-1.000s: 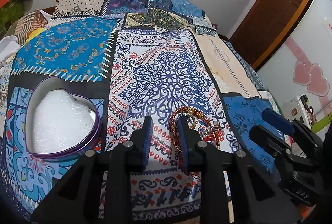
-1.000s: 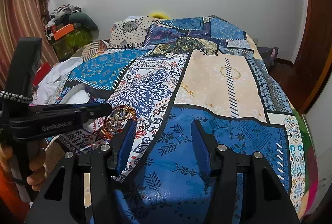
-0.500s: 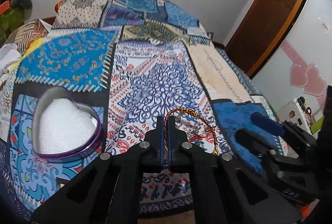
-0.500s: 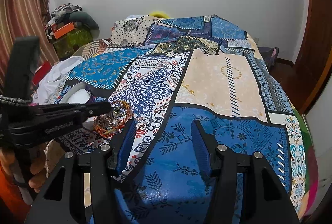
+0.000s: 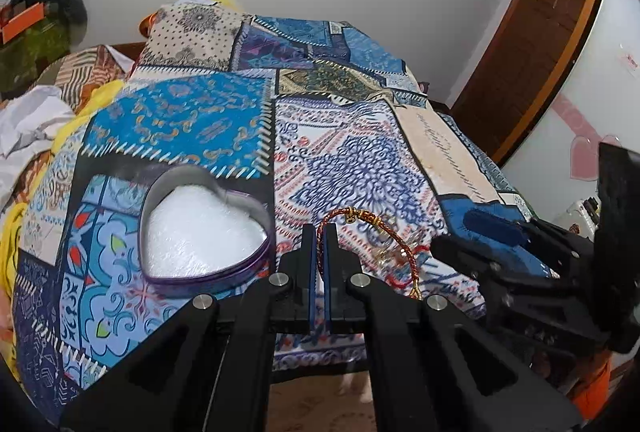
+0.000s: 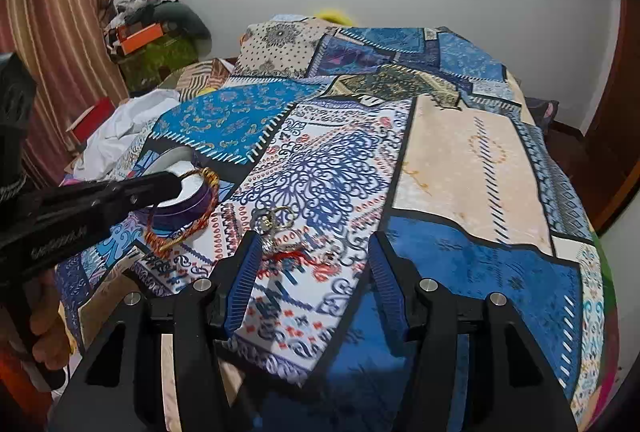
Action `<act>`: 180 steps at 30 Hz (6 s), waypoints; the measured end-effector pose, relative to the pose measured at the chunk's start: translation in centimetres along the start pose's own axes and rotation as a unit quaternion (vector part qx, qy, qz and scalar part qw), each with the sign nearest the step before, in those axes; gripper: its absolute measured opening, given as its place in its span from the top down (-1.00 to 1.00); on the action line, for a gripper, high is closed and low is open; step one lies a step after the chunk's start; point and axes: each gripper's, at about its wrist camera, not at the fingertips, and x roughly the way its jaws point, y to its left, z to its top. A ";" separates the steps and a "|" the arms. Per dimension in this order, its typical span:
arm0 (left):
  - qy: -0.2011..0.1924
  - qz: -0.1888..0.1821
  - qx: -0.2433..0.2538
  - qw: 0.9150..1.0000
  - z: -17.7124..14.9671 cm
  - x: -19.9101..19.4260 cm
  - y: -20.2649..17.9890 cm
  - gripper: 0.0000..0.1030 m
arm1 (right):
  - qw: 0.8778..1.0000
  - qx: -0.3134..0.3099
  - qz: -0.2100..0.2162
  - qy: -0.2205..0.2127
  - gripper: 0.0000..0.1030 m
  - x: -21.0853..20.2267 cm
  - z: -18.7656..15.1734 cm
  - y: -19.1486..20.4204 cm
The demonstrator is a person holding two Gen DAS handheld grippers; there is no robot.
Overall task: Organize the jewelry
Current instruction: 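Lift the gold bracelet with the left tool while the right tool grasps silver rings, then carry the bracelet and rings over the heart-shaped purple tin with both tools, then open both tools to drop the bracelet and rings into the tin, then move both tools to the remaining silver rings on the patterned cloth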
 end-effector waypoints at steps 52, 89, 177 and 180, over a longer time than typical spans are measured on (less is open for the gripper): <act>-0.105 0.039 -0.015 0.994 1.5 -7.7 4.4 0.98 | 0.996 -0.040 0.020 -0.073 0.46 -3.3 4.7 6.2; -0.024 0.053 -0.018 0.998 1.1 1.1 10.5 0.98 | 0.994 -0.043 0.091 0.048 0.46 7.6 4.3 10.5; 0.055 0.021 0.106 0.993 0.3 6.3 -6.1 0.44 | 0.997 0.073 0.001 -0.010 0.13 -1.4 -0.4 -5.4; 0.055 0.015 0.107 0.993 0.3 6.4 -6.3 0.60 | 0.997 0.073 0.003 -0.007 0.13 -1.2 -0.5 -5.4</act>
